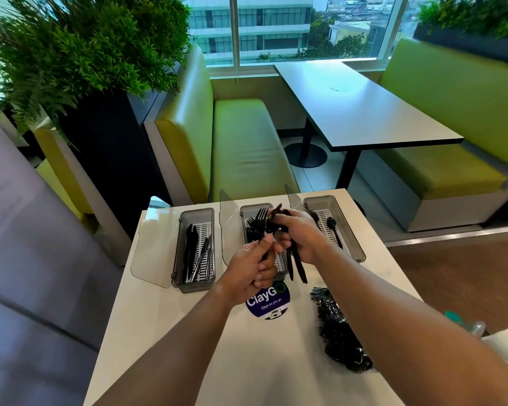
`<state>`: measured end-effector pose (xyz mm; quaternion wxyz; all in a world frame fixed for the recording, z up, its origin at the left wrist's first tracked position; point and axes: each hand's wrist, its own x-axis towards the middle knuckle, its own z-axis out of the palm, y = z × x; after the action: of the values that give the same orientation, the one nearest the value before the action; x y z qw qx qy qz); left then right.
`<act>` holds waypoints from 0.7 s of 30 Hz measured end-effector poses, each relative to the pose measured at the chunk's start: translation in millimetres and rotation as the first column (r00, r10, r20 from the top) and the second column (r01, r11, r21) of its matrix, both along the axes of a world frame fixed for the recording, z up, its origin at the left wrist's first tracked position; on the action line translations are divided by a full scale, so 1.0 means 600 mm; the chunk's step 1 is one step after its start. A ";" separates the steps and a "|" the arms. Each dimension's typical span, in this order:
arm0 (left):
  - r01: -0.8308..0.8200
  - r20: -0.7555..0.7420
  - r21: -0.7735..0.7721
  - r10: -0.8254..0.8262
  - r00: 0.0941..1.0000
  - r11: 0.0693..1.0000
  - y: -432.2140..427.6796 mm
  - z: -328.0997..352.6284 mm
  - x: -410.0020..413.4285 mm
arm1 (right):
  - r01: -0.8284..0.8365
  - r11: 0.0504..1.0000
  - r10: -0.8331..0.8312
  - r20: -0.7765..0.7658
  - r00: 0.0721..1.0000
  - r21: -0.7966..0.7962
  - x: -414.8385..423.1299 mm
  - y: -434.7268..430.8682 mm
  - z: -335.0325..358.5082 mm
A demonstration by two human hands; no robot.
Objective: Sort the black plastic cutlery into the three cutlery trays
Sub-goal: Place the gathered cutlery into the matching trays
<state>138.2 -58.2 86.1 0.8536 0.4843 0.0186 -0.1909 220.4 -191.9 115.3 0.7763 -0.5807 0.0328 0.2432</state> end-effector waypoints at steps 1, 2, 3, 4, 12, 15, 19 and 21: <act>0.009 0.008 0.006 -0.009 1.000 1.000 0.000 0.000 0.000 | -0.054 0.998 0.054 -0.017 0.998 -0.024 -0.003 -0.003 -0.002; 0.019 0.013 0.016 -0.020 1.000 1.000 -0.001 0.000 0.001 | -0.085 0.996 0.085 -0.030 0.996 -0.027 -0.006 -0.005 -0.004; 0.030 0.014 0.029 -0.031 0.999 0.999 -0.002 -0.001 0.001 | -0.079 0.997 0.078 -0.034 0.996 -0.012 -0.004 -0.007 -0.007; 0.040 0.014 0.046 -0.040 0.999 0.998 -0.002 -0.002 0.001 | -0.040 0.999 0.040 -0.028 0.999 0.006 -0.001 -0.009 -0.006; 0.036 -0.018 0.078 -0.035 0.999 0.996 0.012 -0.024 0.000 | 0.486 0.872 -0.482 -0.073 0.873 0.063 0.084 -0.080 0.024; -0.046 -0.070 0.163 0.058 0.996 0.986 0.014 -0.035 0.014 | 0.501 0.865 -0.499 -0.065 0.864 0.011 0.106 -0.111 0.027; -0.150 -0.085 0.317 0.185 0.979 0.936 0.012 -0.053 0.047 | 0.423 0.895 -0.425 0.016 0.905 -0.141 0.137 -0.142 -0.007; -0.186 -0.065 0.437 0.237 0.969 0.880 0.006 -0.060 0.067 | 0.386 0.899 -0.389 0.030 0.921 -0.208 0.150 -0.152 -0.028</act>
<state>178.5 -54.5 50.1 0.7399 0.6425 0.1624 -0.1157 310.5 -283.4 98.4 0.7433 -0.6395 0.1779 0.0830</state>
